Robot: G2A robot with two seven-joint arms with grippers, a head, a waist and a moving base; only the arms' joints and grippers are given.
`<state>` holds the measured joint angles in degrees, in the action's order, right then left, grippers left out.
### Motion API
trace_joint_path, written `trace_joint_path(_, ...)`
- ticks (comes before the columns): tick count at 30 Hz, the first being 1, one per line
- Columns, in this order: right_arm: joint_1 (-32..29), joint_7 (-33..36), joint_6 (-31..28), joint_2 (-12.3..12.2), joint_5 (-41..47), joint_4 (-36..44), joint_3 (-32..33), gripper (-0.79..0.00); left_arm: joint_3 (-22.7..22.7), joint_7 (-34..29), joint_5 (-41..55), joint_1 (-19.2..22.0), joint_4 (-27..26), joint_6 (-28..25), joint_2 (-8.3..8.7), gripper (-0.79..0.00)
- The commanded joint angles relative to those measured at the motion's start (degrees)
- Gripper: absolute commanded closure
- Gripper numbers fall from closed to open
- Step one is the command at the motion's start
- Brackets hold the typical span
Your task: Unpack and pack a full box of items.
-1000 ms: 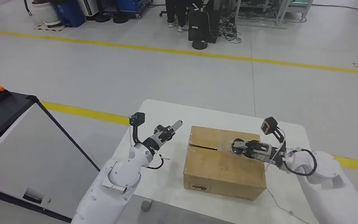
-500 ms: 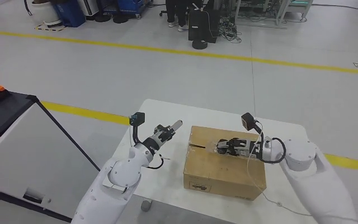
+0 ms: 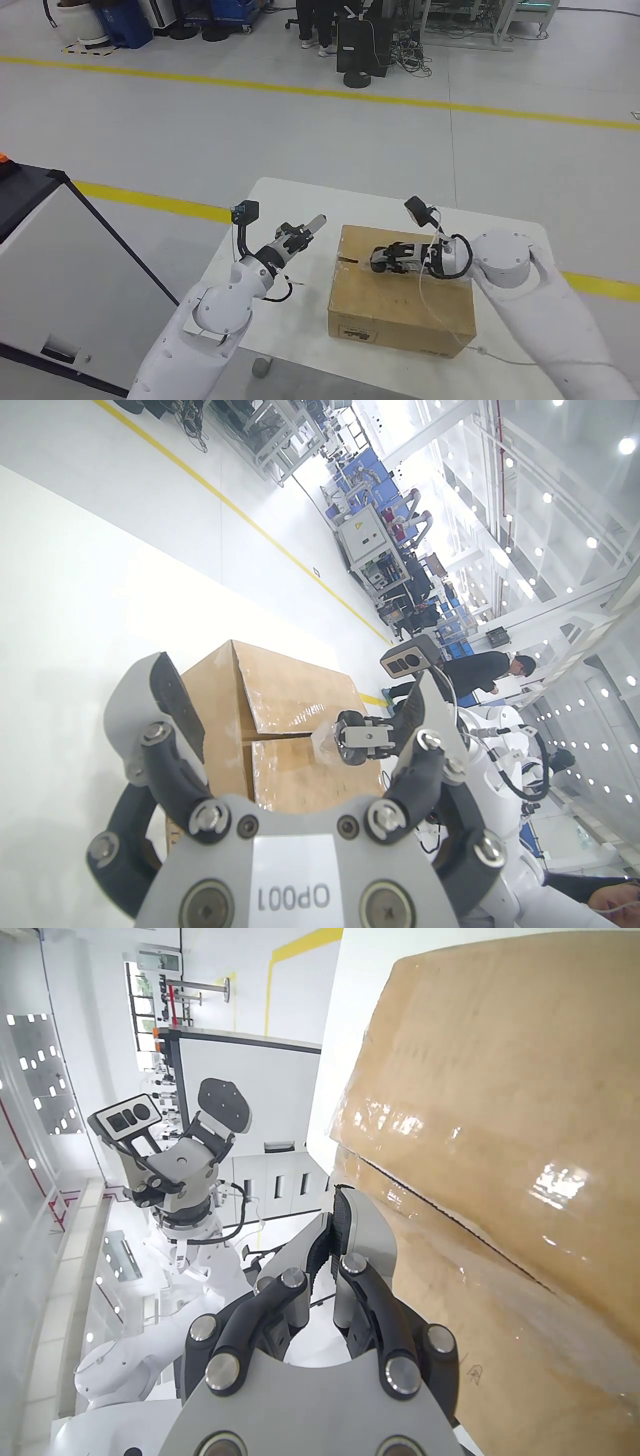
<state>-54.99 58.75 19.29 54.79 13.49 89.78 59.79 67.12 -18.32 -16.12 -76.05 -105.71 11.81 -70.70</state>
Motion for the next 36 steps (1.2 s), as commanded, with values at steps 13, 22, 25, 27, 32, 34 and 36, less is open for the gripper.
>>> trace_joint_path(13,4.1,-4.8,0.1,2.0,-2.0,-0.5,-5.2,-0.785,0.0,0.0,0.0,0.0,0.0,0.0,0.00,-0.785)
trace_joint_path(22,6.0,-4.6,-0.3,3.2,-2.3,0.3,-8.2,-0.785,0.0,0.0,0.0,0.0,0.0,0.0,0.00,-0.785)
trace_joint_path(25,5.9,-3.3,-1.2,3.3,-0.8,0.8,-8.1,-0.785,0.0,0.0,0.0,0.0,0.0,0.0,0.00,-0.785)
trace_joint_path(27,5.4,-1.9,-2.8,3.1,0.2,1.7,-6.9,-0.785,0.0,0.0,0.0,0.0,0.0,0.0,0.00,-0.785)
trace_joint_path(32,2.0,1.6,-8.7,1.8,5.0,5.4,-0.8,-0.785,0.0,0.0,0.0,0.0,0.0,0.0,0.00,-0.785)
trace_joint_path(34,0.0,3.7,-10.7,1.1,8.8,6.6,3.1,-0.785,0.0,0.0,0.0,0.0,0.0,0.0,0.00,-0.785)
trace_joint_path(36,-2.5,6.3,-12.1,0.3,12.2,7.4,7.6,-0.785,0.0,0.0,0.0,0.0,0.0,0.0,0.00,-0.785)
